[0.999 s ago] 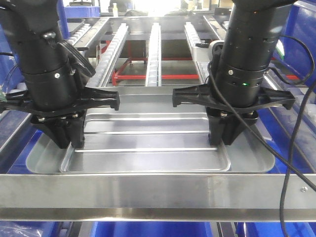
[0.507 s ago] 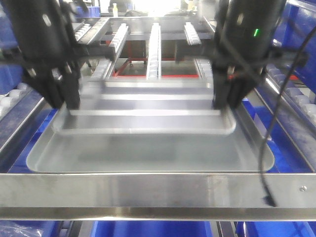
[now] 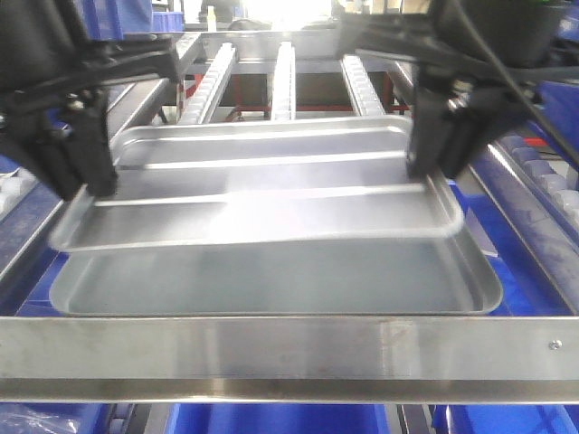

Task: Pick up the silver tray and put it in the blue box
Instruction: 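Lift the tray with both grippers and pull it off the shelf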

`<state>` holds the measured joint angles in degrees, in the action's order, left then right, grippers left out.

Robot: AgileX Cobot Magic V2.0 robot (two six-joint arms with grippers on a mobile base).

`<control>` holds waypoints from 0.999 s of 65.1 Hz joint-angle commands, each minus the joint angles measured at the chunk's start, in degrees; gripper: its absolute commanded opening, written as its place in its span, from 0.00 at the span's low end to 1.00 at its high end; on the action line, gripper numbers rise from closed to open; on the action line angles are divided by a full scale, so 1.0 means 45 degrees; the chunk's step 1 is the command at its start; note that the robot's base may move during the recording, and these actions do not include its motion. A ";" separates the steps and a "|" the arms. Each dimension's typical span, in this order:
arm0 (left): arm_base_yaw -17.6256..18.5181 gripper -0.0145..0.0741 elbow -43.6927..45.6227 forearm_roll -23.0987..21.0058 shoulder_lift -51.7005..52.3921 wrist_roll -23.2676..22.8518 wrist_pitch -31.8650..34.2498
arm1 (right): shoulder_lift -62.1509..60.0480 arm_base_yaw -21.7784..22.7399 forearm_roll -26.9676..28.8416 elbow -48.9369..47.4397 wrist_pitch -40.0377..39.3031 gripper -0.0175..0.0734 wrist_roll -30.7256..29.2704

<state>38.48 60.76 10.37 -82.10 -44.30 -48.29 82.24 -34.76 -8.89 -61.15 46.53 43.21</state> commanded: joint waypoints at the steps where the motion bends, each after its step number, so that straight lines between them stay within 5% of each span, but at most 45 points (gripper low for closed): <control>1: 0.0453 0.15 -0.0033 0.0954 0.0905 -0.0864 -0.0215 | -0.0804 -0.0330 -0.1100 0.0120 0.0139 0.25 0.0507; 19: 0.1262 0.15 -0.0876 0.1216 0.1506 -0.1479 -0.0146 | -0.1365 -0.0557 -0.1287 0.0805 0.0285 0.25 0.0734; 65: 0.1262 0.15 -0.0876 0.1075 0.1535 -0.1479 -0.0489 | -0.1365 -0.0557 -0.1287 0.1023 0.0181 0.25 0.0874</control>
<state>44.06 55.64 12.77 -77.33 -50.32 -48.16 78.14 -37.42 -10.63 -55.33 46.53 47.11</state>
